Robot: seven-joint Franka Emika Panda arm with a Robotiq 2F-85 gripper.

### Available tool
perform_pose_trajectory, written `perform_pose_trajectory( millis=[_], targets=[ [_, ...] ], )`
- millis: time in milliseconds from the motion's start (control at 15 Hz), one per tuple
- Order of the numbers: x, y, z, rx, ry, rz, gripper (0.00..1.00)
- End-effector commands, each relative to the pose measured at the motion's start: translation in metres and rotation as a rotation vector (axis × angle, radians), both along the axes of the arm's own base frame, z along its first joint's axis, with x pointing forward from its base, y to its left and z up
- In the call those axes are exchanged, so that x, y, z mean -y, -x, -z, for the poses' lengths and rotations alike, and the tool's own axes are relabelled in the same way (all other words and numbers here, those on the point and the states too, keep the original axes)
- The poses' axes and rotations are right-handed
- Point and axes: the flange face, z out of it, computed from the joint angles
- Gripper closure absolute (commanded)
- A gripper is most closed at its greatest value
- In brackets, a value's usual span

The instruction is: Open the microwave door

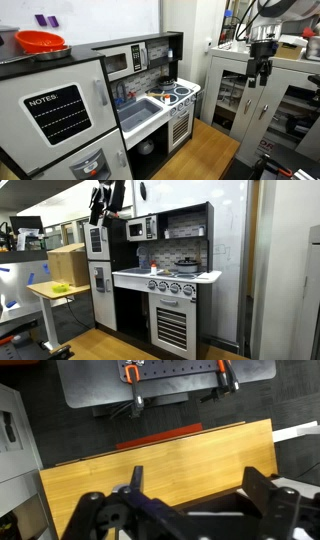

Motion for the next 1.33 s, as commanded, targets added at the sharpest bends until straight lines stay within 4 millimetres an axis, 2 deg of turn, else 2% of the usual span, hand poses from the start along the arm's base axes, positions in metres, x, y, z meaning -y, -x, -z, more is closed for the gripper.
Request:
perform_pose_trajectory(
  millis=[0,733,1000,1133,1267],
  targets=[
    [0.000,0.000,-0.001,0.000,0.000,0.000,0.00],
    [0.000,0.000,-0.001,0.000,0.000,0.000,0.00],
    [0.002,-0.053,-0.018,0.088,0.111,-0.160,0.00],
    [-0.007,-0.094,-0.032,0.145,0.164,-0.262,0.00],
    [-0.029,-0.141,-0.044,0.170,0.171,-0.378,0.00]
  ],
)
